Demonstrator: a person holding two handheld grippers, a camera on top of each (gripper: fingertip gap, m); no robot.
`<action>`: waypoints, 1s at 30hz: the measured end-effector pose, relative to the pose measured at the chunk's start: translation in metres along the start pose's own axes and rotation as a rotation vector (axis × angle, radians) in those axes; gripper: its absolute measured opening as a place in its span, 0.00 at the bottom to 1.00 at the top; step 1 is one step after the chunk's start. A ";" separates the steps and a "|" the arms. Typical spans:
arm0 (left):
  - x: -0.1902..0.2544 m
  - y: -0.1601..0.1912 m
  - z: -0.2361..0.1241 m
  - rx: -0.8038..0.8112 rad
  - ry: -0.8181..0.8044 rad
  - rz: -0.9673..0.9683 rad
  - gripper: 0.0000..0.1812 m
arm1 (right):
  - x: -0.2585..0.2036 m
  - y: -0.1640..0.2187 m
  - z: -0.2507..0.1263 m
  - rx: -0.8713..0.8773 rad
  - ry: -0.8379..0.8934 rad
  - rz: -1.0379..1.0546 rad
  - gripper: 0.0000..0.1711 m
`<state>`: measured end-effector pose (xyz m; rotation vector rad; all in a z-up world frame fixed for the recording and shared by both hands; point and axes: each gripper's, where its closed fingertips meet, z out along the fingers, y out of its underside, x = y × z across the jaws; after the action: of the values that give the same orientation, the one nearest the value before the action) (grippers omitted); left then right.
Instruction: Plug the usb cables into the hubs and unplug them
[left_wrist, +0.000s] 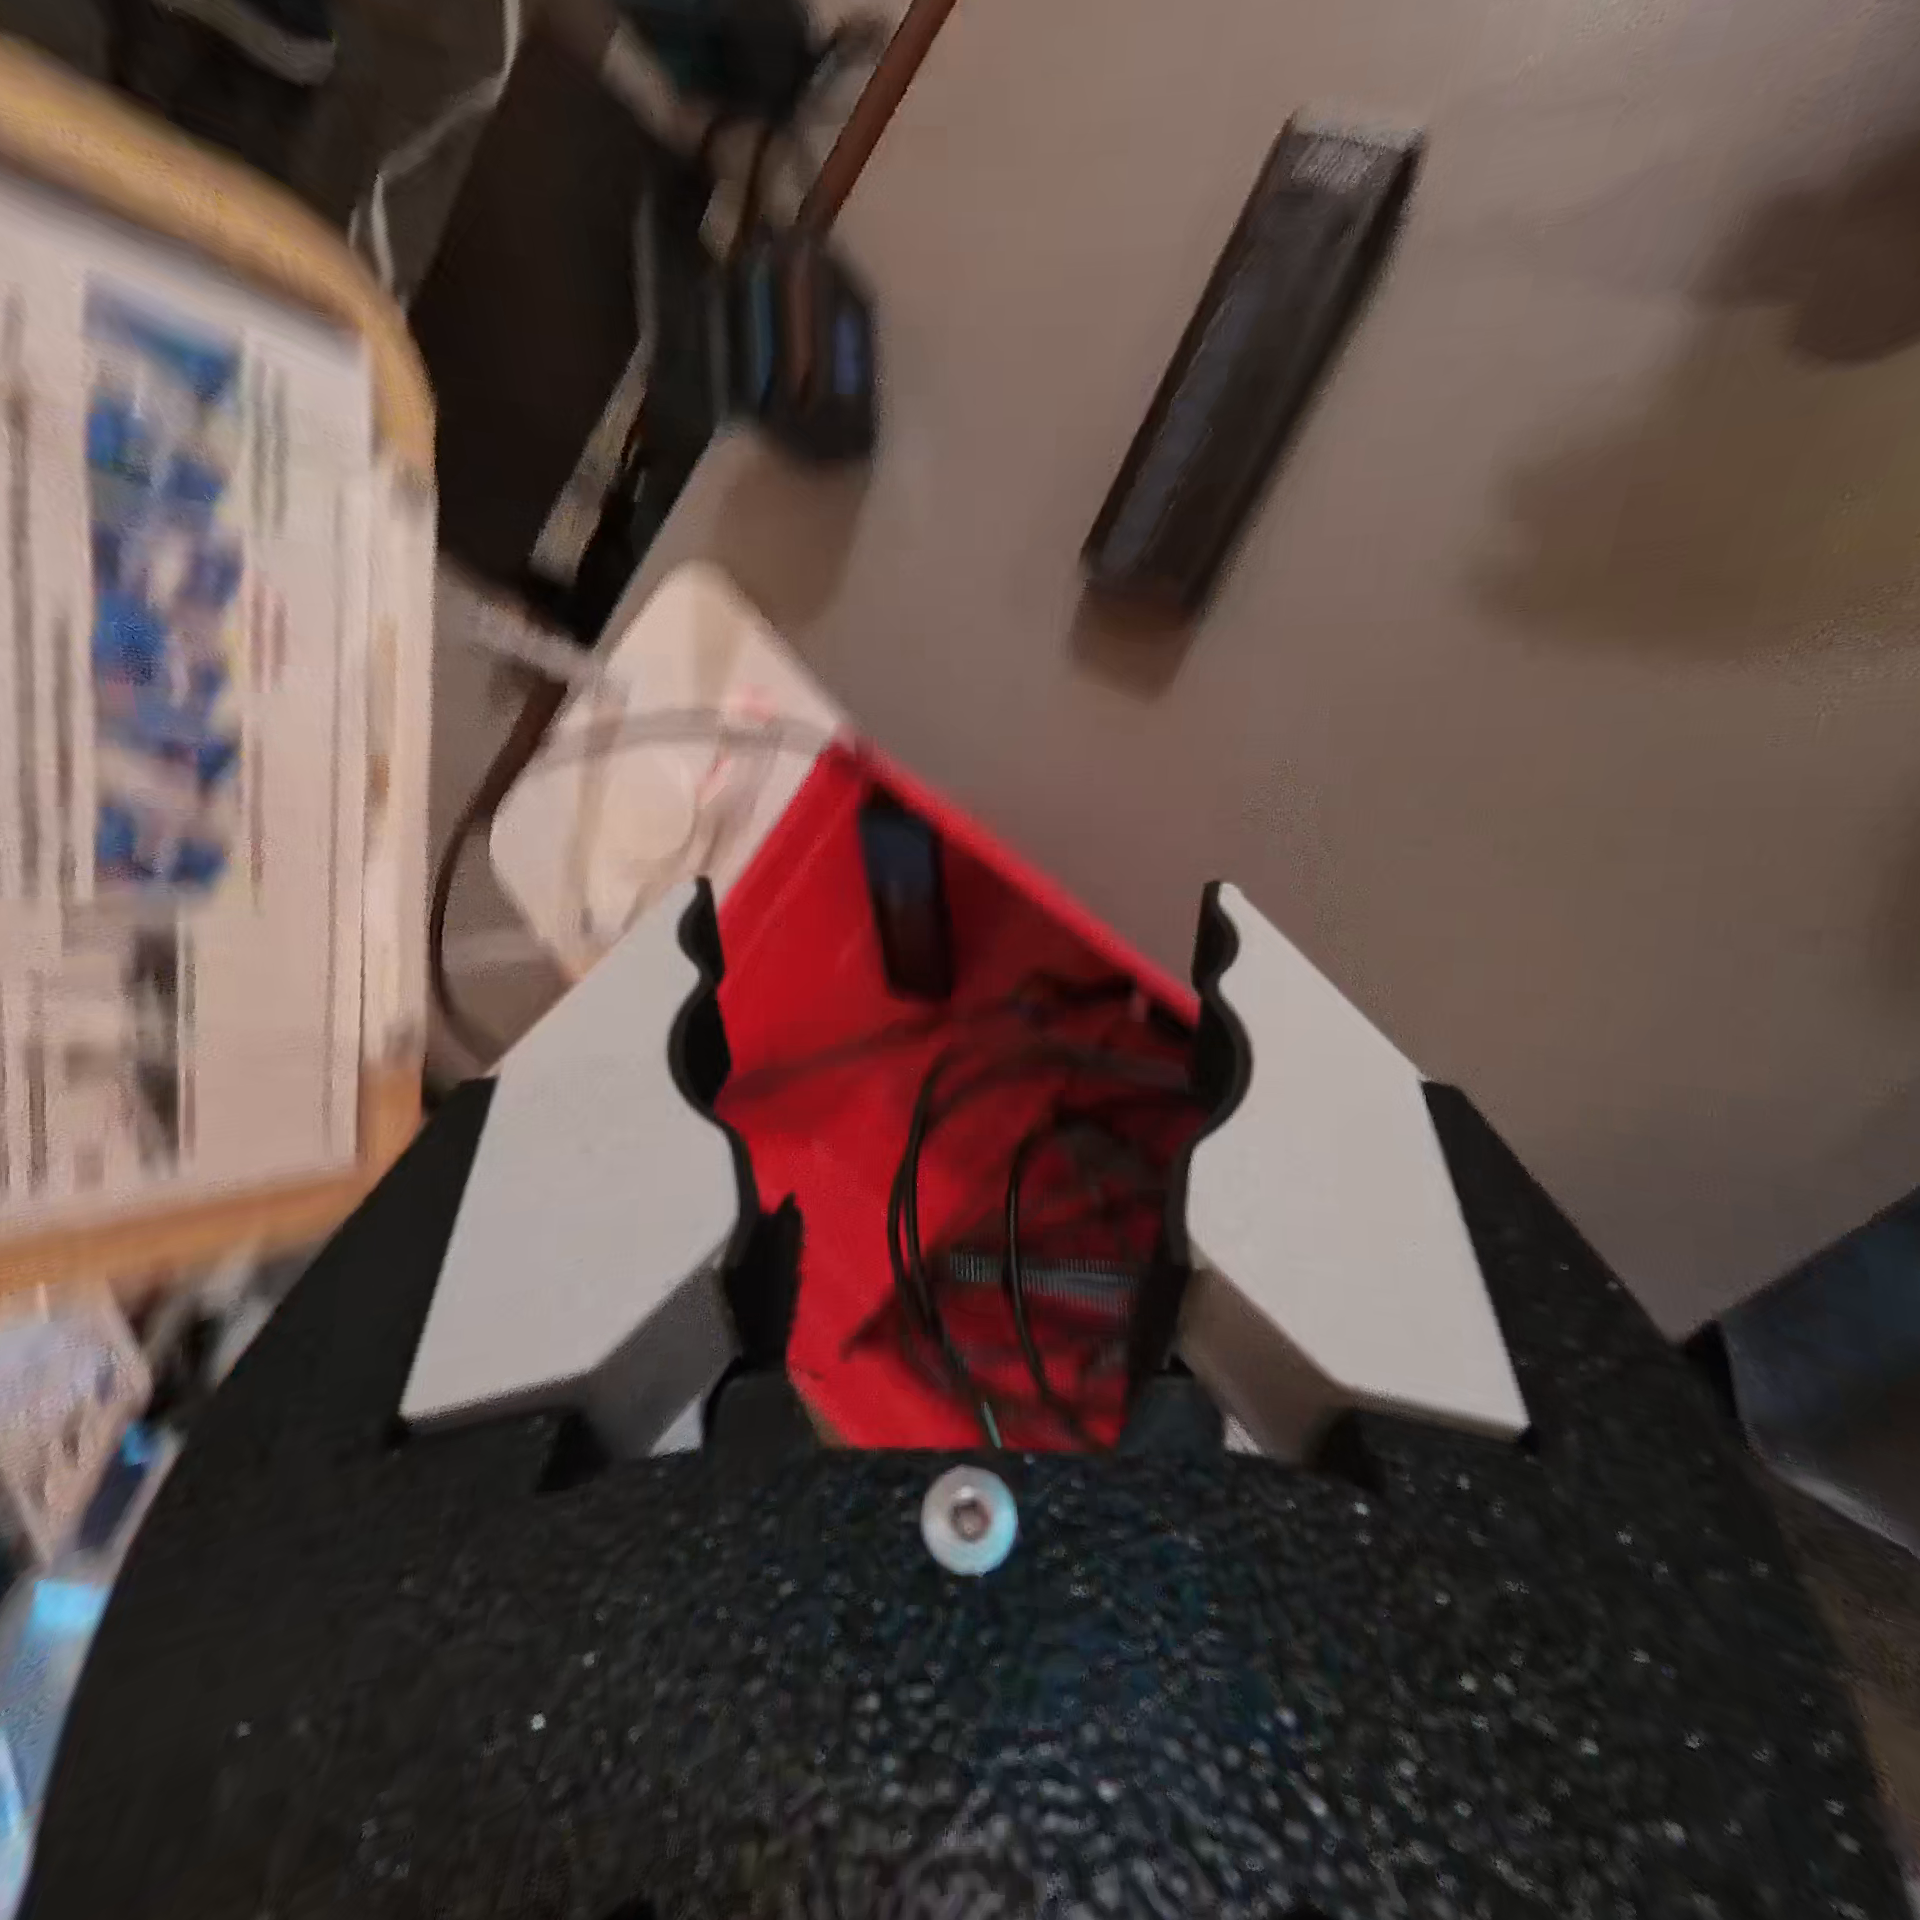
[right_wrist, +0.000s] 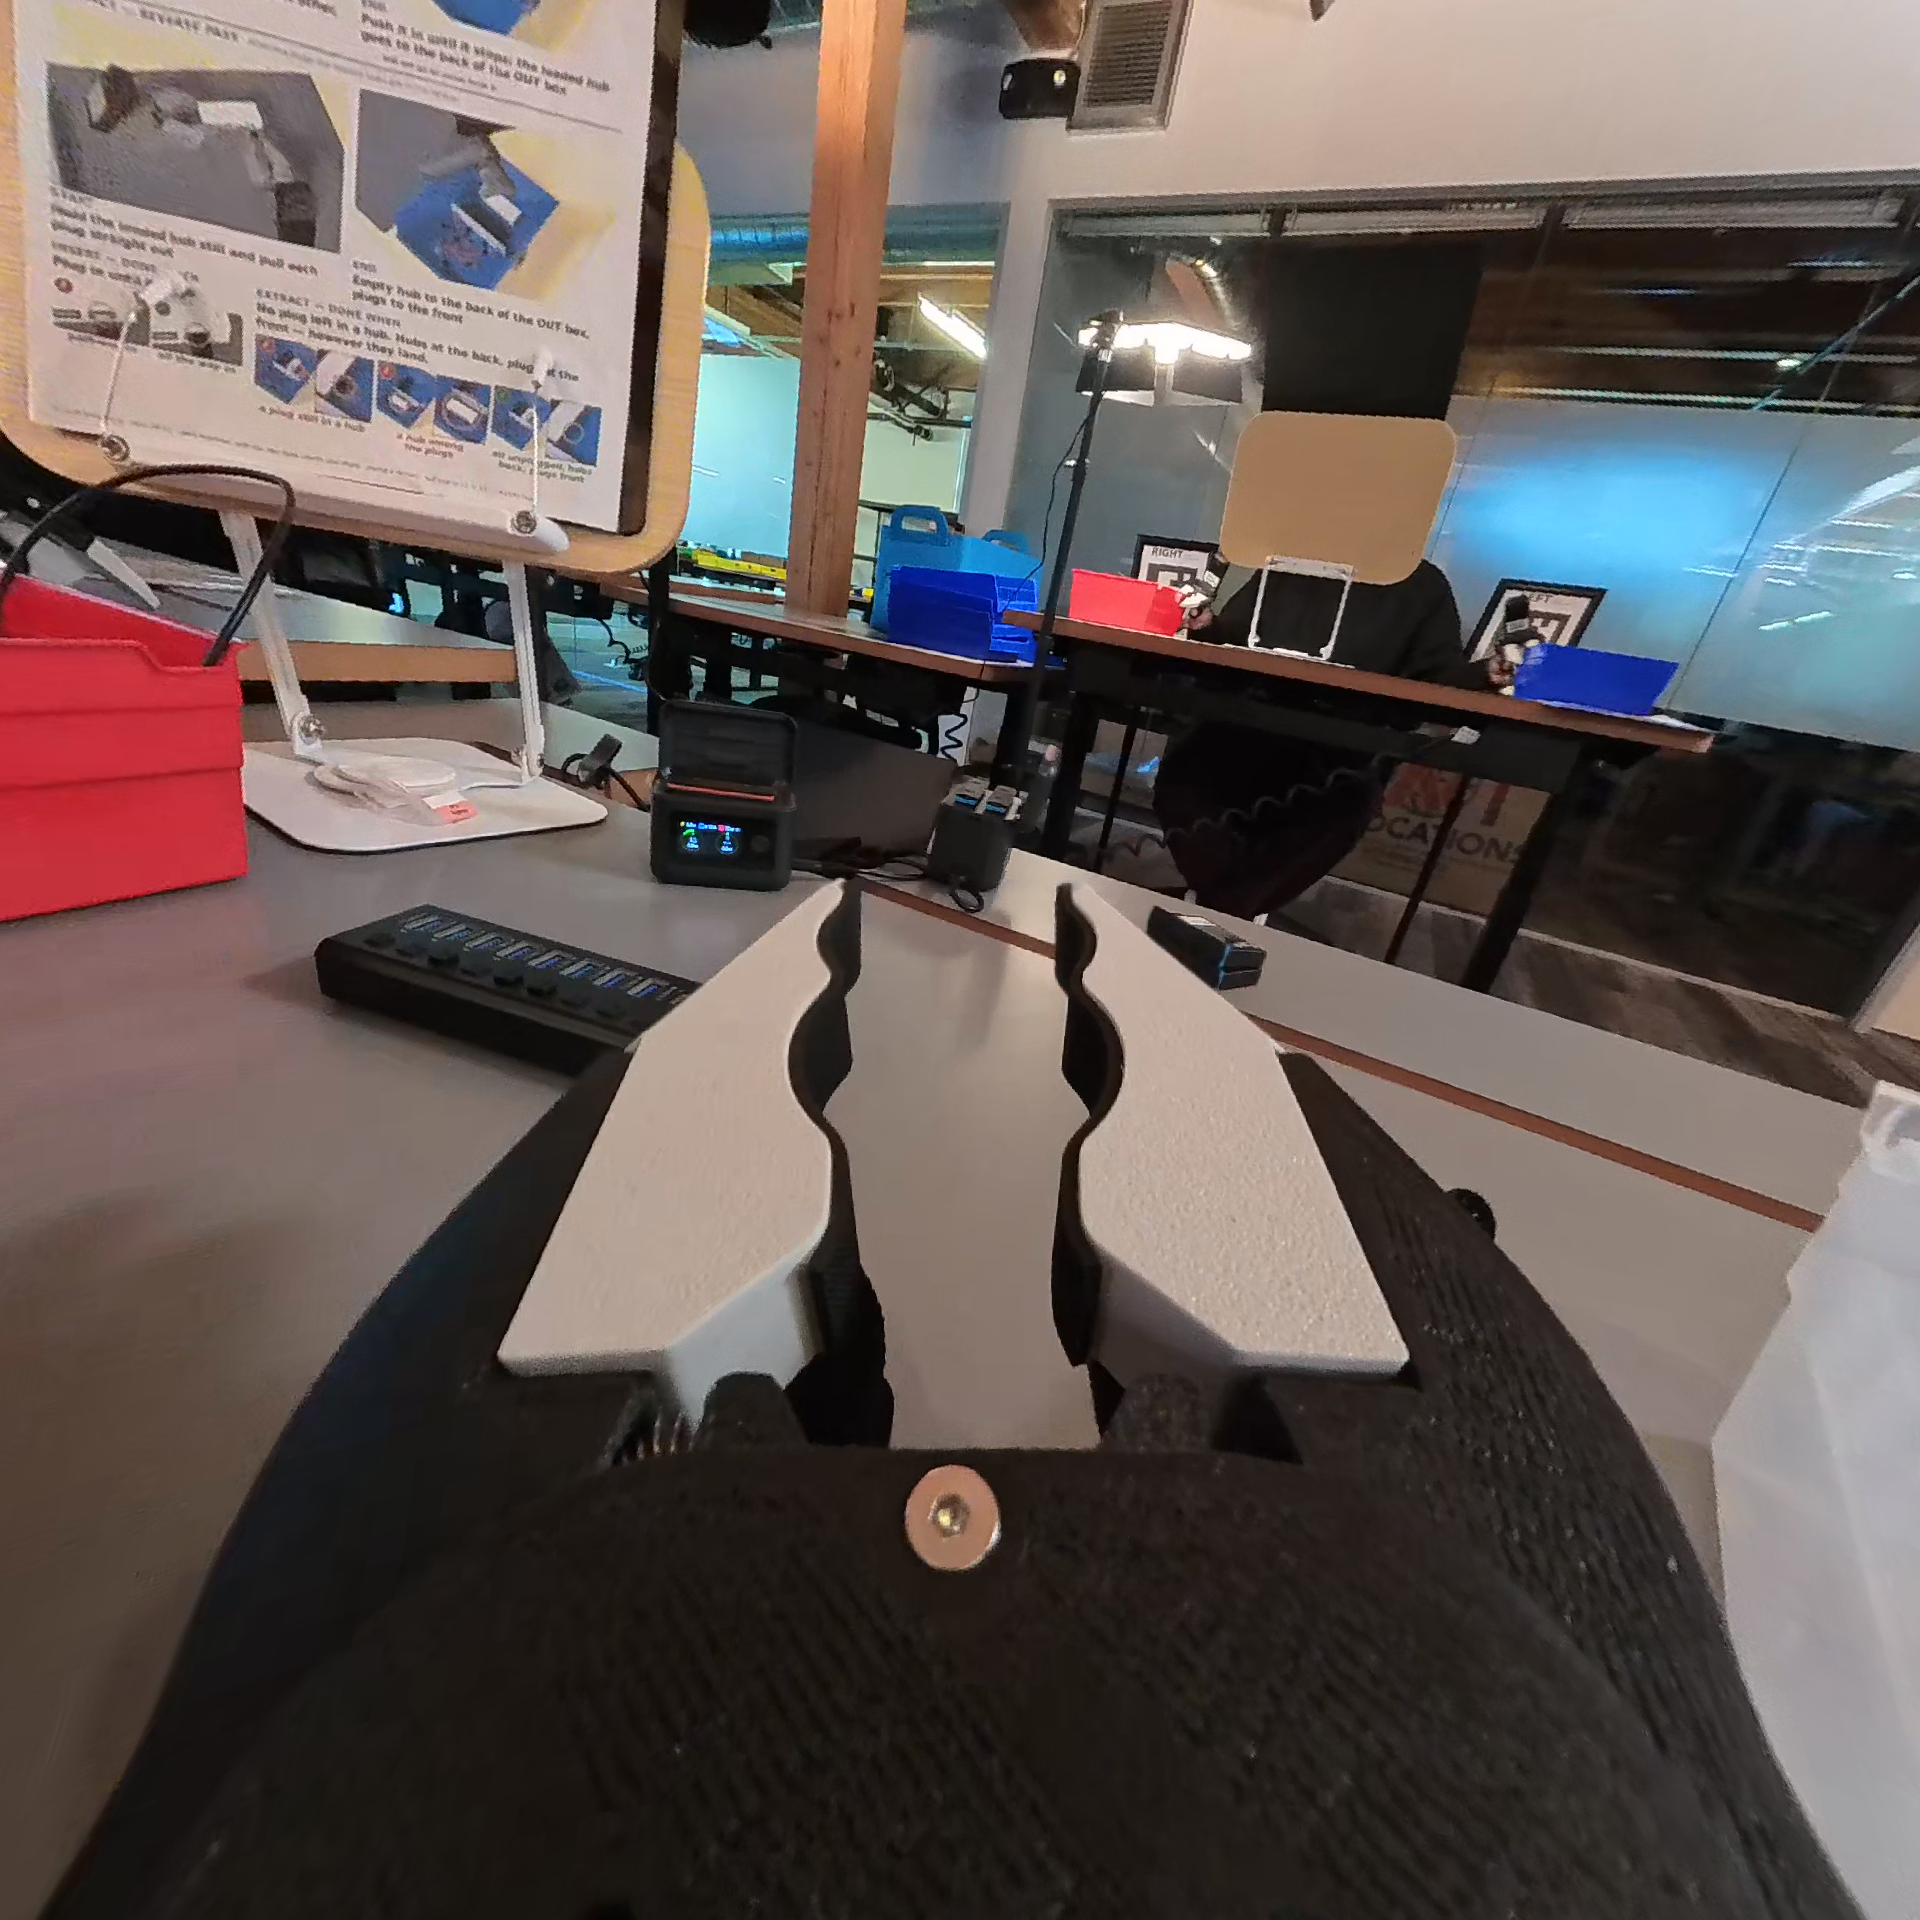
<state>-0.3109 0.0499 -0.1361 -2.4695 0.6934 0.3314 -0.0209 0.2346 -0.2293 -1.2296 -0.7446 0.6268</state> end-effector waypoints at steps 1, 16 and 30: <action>-0.008 0.026 -0.008 -0.035 -0.035 -0.065 0.48 | -0.001 0.000 0.001 -0.002 -0.001 -0.003 0.21; 0.017 0.202 0.036 -0.167 0.133 -0.682 0.54 | -0.004 0.006 0.005 -0.039 0.004 -0.050 0.21; -0.008 0.174 -0.021 -0.250 -0.131 -0.396 0.01 | -0.009 0.007 0.007 -0.039 -0.022 -0.028 0.20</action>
<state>-0.4101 -0.0835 -0.1924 -2.7149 0.1045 0.4412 -0.0323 0.2338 -0.2361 -1.2478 -0.7947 0.6055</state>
